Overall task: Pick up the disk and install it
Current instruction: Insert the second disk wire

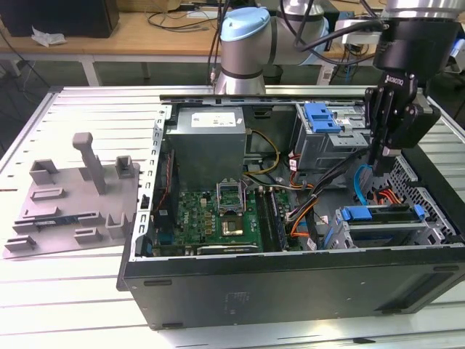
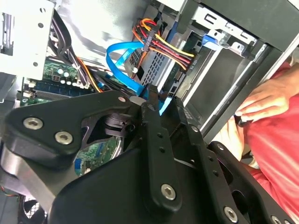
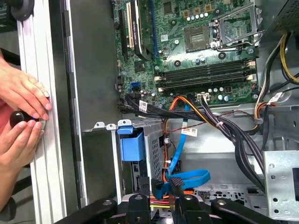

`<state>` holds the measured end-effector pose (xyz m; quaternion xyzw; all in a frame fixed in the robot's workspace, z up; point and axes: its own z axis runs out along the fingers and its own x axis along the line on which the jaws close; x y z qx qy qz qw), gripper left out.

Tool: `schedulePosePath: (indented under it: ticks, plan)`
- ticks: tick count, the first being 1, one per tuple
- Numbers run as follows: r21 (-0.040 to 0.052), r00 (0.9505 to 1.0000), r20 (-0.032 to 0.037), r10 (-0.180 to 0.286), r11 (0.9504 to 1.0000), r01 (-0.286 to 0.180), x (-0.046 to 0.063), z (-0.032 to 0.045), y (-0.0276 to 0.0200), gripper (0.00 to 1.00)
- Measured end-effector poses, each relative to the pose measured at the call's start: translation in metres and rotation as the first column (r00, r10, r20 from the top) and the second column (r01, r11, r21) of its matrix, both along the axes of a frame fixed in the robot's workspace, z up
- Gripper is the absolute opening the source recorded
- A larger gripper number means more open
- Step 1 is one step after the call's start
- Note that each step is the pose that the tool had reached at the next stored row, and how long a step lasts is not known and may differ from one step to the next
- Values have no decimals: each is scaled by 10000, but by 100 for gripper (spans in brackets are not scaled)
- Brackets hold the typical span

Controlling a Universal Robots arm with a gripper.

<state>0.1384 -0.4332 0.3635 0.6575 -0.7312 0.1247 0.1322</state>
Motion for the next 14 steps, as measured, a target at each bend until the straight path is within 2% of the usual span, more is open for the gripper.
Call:
schedulePosePath:
  ticks: [5,12,14]
  plan:
    - [-235,10000,0,0,9997,0,1,-20,9,30]
    - [-350,10000,0,0,9994,0,1,-53,28,29]
    - [-361,10000,0,0,9993,0,1,-60,28,16]
